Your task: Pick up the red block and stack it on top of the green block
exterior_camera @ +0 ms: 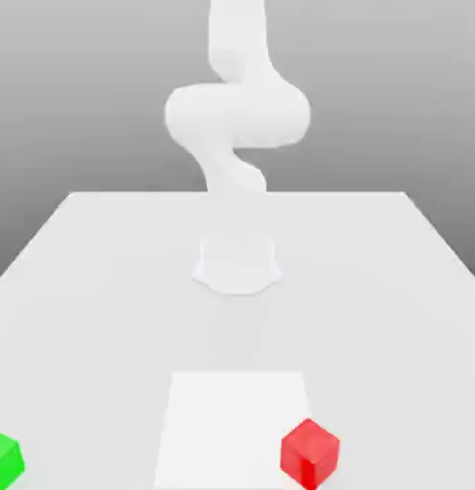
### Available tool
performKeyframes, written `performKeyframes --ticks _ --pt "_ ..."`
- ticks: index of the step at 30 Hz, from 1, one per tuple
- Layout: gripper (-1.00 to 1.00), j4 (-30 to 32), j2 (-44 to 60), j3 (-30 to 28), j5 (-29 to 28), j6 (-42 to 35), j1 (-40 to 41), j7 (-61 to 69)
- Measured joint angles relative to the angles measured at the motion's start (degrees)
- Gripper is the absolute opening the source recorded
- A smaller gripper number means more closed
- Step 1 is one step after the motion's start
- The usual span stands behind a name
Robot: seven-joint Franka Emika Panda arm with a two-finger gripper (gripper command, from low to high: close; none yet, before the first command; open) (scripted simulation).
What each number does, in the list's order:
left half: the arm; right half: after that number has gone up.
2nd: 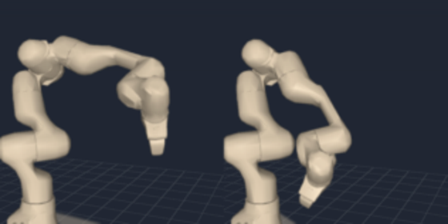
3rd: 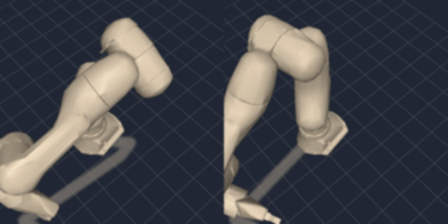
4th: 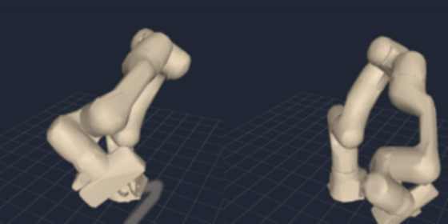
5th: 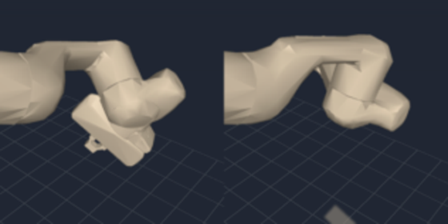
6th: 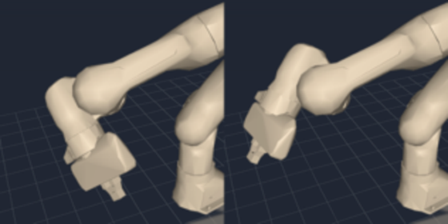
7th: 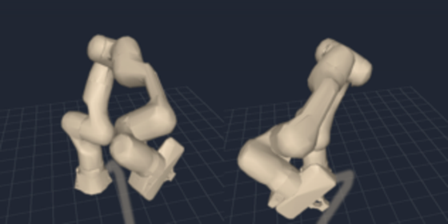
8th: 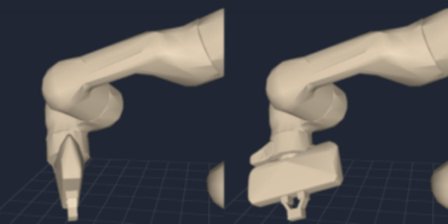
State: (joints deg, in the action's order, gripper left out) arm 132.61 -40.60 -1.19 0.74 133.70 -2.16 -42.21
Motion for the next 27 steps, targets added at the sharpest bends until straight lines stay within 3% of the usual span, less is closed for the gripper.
performKeyframes --ticks 16,27 --pt "0.00 5.3 33.7 -3.4 4.9 12.3 -9.9 23.4" --pt "0.00 7.9 56.0 -2.2 1.6 22.5 -11.9 32.5"
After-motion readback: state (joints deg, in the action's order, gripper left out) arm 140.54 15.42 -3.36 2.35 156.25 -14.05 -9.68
